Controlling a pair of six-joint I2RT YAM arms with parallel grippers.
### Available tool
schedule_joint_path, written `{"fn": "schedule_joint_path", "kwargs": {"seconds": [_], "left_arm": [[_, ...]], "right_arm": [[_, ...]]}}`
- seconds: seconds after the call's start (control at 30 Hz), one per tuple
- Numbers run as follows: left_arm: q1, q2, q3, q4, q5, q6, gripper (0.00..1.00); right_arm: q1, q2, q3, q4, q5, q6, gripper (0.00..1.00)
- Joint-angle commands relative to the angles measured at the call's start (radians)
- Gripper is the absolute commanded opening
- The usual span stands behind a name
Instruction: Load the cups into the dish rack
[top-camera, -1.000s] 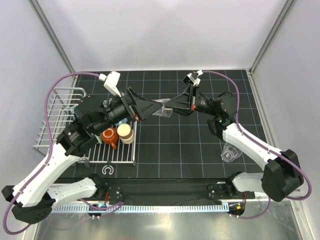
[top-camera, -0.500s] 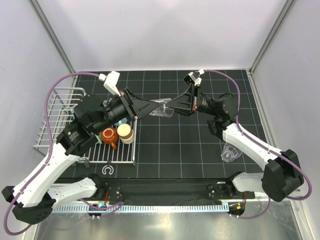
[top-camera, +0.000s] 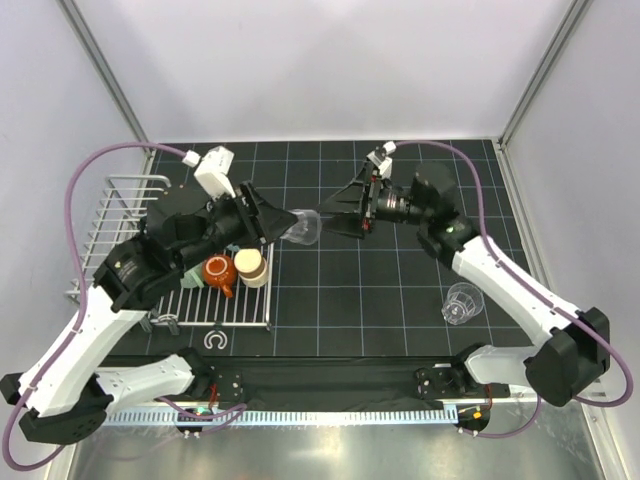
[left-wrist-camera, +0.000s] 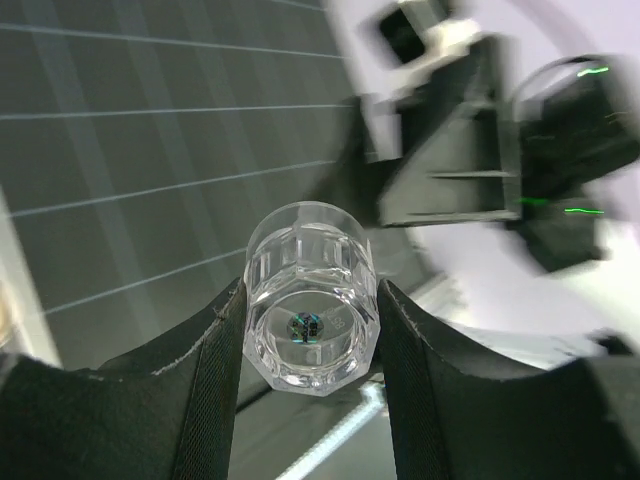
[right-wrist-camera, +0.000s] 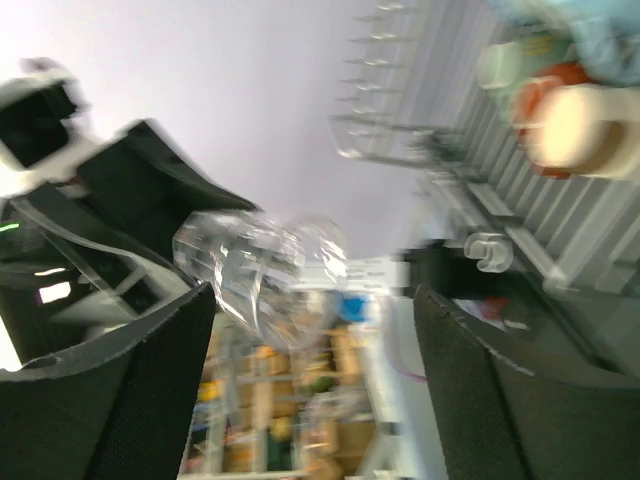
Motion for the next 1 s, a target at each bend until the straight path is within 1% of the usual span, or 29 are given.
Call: {"fn": "schedule_joint_path", "kwargs": {"seconds": [0.0,0.03,0.07,0.1,0.13,0.17,0.23,0.27,0.37,0.47,0.5,0.6,0.8,0.97], "left_arm": [[-0.001,-0.021,0.075,-0.306,-0.281,0.067,0.0],[-0.001,-0.024,0.079,-0.381,-0.314,0.068,0.0],[-0.001,-0.033,0.081,-0.42,-0.343,0.076,0.0],[0.0,-0.037,0.08,-0.45,-0.386,0.078,0.0],[0.0,-0.039,0.078,-0.482,-0.416,0.073,0.0],[-0.001,-0.041,0.066,-0.56,-0.468,0.05,0.0],[-0.001,-0.041,0.047,-0.636,-0.521,0.02,0.0],[-0.001,-0.039,0.012,-0.698,-0.542,0.001,0.0],[0.006,-0.028,-0.066,-0.785,-0.587,-0.085,0.0],[0.016,-0.053,-0.153,-0.767,-0.602,-0.12,0.0],[0.02,-0.063,-0.17,-0.757,-0.613,-0.154,0.0],[0.052,-0.1,-0.227,-0.751,-0.647,-0.188,0.0],[0.189,-0.08,-0.319,-0.725,-0.57,-0.169,0.0],[0.339,-0.061,-0.41,-0.612,-0.478,-0.107,0.0]], "right_arm": [[-0.006,-0.008,0.227,-0.868,0.205,-0.592,0.82],[-0.014,0.004,0.249,-0.944,0.289,-0.627,0.83],[-0.018,0.009,0.263,-1.032,0.317,-0.651,0.83],[-0.025,0.006,0.26,-1.052,0.335,-0.674,0.83],[-0.029,0.0,0.249,-1.063,0.366,-0.694,0.83],[-0.032,-0.011,0.226,-1.069,0.375,-0.702,0.83],[-0.035,-0.015,0.205,-1.071,0.383,-0.704,0.84],[-0.035,-0.015,0.183,-1.062,0.376,-0.698,0.84],[-0.037,-0.012,0.154,-1.022,0.34,-0.67,0.84],[-0.037,-0.009,0.149,-0.996,0.328,-0.653,0.84],[-0.037,-0.005,0.154,-0.994,0.325,-0.653,0.84],[-0.038,0.003,0.177,-1.013,0.319,-0.658,0.84],[-0.037,-0.012,0.18,-1.022,0.325,-0.656,0.84],[-0.037,-0.028,0.16,-1.025,0.328,-0.652,0.84]]}}
